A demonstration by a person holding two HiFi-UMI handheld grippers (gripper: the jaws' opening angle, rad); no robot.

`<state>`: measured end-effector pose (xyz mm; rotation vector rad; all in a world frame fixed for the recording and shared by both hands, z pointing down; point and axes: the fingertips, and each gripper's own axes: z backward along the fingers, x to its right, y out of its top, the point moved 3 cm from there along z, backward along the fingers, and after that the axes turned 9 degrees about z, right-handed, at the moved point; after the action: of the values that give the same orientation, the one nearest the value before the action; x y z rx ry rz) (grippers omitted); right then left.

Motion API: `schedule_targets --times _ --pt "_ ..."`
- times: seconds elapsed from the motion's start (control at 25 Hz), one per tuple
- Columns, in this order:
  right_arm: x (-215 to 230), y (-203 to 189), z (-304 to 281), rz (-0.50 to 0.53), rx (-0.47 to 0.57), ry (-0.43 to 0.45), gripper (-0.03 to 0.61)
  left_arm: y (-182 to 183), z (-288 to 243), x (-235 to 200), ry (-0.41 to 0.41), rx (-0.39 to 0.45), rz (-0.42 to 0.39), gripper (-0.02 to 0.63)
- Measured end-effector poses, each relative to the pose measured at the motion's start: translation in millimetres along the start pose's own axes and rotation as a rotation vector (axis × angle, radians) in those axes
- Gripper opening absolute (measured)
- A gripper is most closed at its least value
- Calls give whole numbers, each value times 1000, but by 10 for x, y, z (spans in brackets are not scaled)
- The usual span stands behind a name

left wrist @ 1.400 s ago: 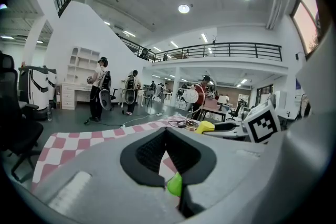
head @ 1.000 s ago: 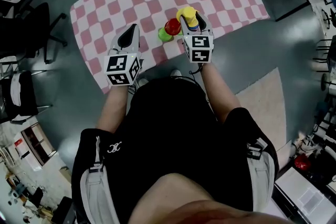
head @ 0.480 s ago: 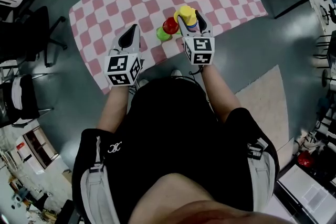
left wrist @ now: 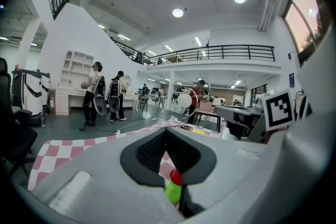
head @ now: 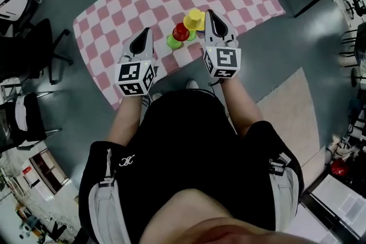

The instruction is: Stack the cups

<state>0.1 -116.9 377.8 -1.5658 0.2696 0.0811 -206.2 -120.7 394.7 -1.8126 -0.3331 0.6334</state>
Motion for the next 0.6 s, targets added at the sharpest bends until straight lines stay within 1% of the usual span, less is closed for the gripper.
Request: schedule_targets --times 0.12,0.24,0.44,0.6 --pt "50 134 43 11 21 -3 2 82 -23 58 -4 20 -13 15" --pt "93 181 120 24 26 -11 2 141 -37 117 -3 33 -20 15" --pt "166 138 197 -20 20 -41 2 208 -84 167 -7 47 -37 15" --pt "132 57 227 -12 4 -49 2 181 -45 175 1 44 -38 15"
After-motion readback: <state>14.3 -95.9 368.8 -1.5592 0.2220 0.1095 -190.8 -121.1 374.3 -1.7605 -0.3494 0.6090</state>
